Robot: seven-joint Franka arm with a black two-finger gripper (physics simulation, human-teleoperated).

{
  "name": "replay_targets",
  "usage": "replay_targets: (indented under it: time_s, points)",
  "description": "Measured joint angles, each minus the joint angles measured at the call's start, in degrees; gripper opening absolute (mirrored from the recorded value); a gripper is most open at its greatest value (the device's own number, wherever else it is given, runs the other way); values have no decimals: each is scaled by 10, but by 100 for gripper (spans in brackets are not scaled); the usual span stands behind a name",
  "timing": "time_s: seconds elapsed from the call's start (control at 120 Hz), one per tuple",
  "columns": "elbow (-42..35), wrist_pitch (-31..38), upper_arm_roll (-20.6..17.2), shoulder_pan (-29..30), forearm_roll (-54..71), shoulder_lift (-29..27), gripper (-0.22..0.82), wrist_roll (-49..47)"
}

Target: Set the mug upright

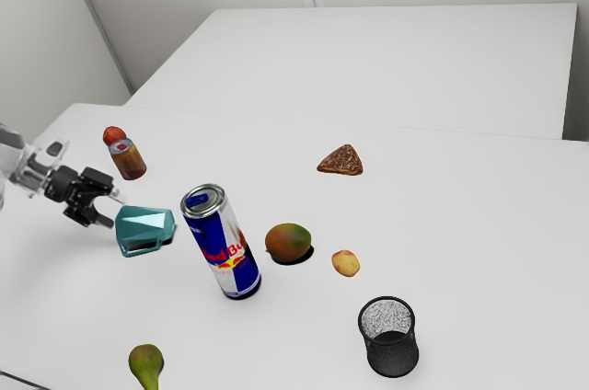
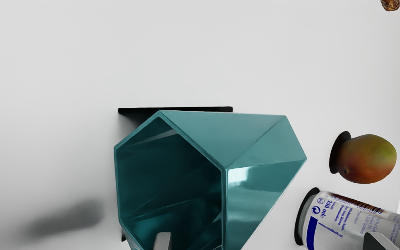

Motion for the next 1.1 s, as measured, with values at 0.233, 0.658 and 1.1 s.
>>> replay_targets:
  time_s: [0.233, 0.658, 1.1]
  points:
    - [-37, -14, -6, 3, -59, 0, 55, 21]
    - [-35, -37, -6, 4, -77, -9, -12, 59]
    - [-17, -30, -20, -29, -15, -89, -18, 66]
